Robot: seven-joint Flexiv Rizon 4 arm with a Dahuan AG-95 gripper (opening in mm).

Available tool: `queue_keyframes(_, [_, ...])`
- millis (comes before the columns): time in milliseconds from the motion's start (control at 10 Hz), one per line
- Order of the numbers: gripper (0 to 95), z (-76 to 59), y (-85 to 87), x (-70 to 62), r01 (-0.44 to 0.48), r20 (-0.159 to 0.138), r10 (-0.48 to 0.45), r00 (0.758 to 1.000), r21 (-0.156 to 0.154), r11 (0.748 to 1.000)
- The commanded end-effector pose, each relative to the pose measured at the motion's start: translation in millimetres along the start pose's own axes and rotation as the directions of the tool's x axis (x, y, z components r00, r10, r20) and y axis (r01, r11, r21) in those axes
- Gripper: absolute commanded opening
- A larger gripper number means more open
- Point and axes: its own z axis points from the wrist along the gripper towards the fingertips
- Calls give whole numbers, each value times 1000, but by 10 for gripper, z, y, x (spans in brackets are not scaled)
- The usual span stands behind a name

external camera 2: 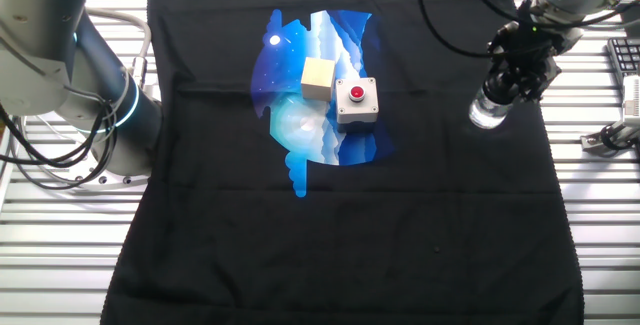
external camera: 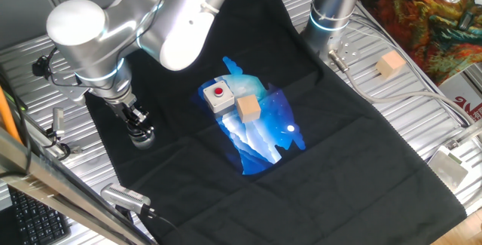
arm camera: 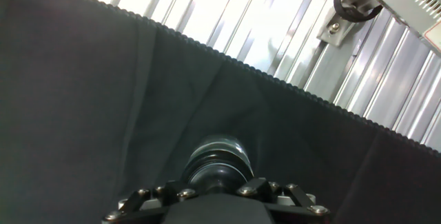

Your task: Screw the lid onto the jar

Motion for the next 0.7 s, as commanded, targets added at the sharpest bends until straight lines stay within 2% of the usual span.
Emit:
queue_keyframes(100, [0, -10, 31, -22, -4, 0, 4, 1000, 0, 1000])
queue_keyframes(700, [0, -13, 143, -84, -29, 10, 29, 1000, -2, 1000])
